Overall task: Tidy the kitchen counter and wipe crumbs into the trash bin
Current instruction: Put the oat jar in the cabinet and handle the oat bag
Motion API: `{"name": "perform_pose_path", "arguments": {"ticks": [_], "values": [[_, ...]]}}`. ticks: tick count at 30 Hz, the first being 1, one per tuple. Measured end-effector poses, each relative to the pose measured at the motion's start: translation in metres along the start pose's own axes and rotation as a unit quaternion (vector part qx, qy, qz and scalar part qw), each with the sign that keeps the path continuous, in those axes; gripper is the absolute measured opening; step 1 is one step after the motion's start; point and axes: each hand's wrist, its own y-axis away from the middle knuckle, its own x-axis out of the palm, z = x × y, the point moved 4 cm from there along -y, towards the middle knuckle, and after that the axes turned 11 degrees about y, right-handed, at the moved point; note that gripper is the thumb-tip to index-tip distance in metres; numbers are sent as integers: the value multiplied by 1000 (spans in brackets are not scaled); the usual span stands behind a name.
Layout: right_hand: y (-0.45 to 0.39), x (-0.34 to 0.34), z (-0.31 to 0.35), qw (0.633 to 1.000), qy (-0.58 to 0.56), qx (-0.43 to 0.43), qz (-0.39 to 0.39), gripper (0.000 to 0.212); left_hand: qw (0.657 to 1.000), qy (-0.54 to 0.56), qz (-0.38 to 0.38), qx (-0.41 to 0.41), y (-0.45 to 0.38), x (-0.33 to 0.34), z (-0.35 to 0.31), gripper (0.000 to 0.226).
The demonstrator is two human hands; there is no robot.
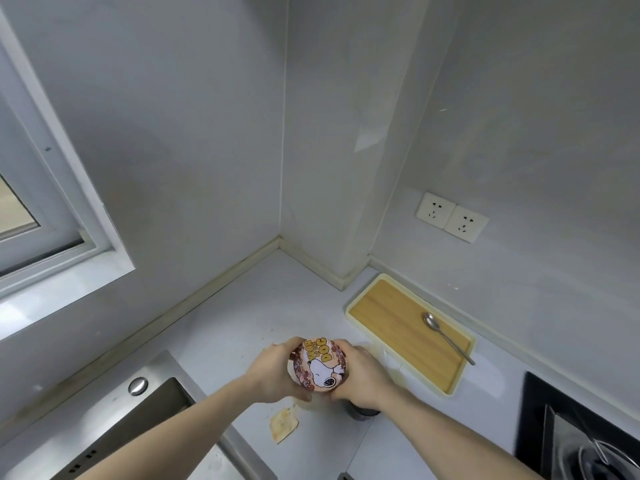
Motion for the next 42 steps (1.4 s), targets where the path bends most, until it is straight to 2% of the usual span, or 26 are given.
{"name": "perform_pose_path", "arguments": {"ticks": [4,9,15,18,24,28,31,34,42], "values": [[19,-45,7,999,-26,-27,-33,101,998,16,-21,62,11,-24,-41,104],[52,-119,25,992,-62,-69,-80,98,980,87,-58,166,29,-56,-108,95],[104,-209,55,971,-117,-120,-173,80,933,235,-58,266,51,-90,-190,82],[130,-251,66,954,-154,-147,-212,78,906,277,-58,315,64,-109,-237,75],[178,-329,96,914,-180,-203,-302,76,876,276,-62,390,93,-153,-336,63],[205,-382,120,880,-175,-233,-375,85,860,274,-55,428,111,-184,-398,55],[219,-420,136,858,-157,-255,-418,80,849,271,-59,450,125,-203,-440,48],[231,-453,149,834,-144,-258,-467,88,841,267,-69,465,136,-219,-478,50],[247,-515,168,790,-90,-233,-560,49,838,249,-88,477,135,-251,-550,33]]}}
